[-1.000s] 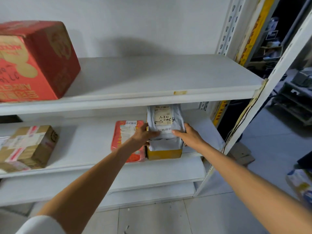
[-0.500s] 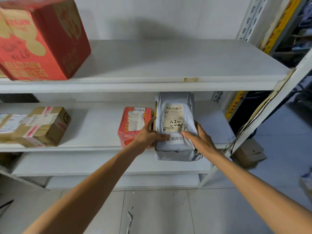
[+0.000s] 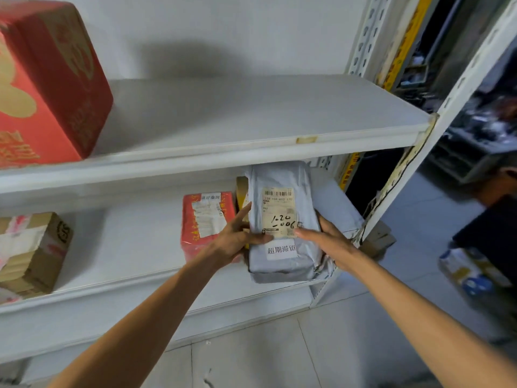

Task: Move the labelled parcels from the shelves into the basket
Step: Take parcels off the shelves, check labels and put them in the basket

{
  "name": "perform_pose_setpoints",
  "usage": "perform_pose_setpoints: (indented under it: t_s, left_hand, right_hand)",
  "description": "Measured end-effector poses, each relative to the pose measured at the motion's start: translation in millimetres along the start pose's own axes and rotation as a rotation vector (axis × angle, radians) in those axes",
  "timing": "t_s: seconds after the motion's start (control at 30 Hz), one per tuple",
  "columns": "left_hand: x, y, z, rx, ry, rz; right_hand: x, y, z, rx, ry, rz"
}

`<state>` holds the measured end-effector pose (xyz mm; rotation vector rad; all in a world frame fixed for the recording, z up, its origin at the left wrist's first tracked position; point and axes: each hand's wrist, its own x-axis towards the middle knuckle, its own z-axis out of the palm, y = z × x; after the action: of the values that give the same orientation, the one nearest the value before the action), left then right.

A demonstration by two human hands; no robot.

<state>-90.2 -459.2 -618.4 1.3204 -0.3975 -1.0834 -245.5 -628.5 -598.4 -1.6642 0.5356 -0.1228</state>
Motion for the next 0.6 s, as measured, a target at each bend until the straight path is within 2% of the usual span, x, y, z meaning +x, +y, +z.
perform_pose_setpoints:
  t_s: [0.17, 0.3, 0.43, 0.6]
  left_hand:
    - [-19, -4, -20, 0.159, -0.135, 0.029]
    - [-45, -13, -20, 0.294, -0.318, 0.109]
    - [-70, -31, 1, 0.438, -0.47, 0.133]
    - [-109, -69, 57, 0.568, -0.755, 0.09]
  right_hand:
    - [-42, 8, 41, -0.028, 0.206, 0.002]
    - [-98, 15, 84, 0.025, 0.414, -0.023]
    - [-172, 37, 125, 0.093, 0.64, -0.029]
    - [-274, 64, 169, 0.178, 0.939, 0.035]
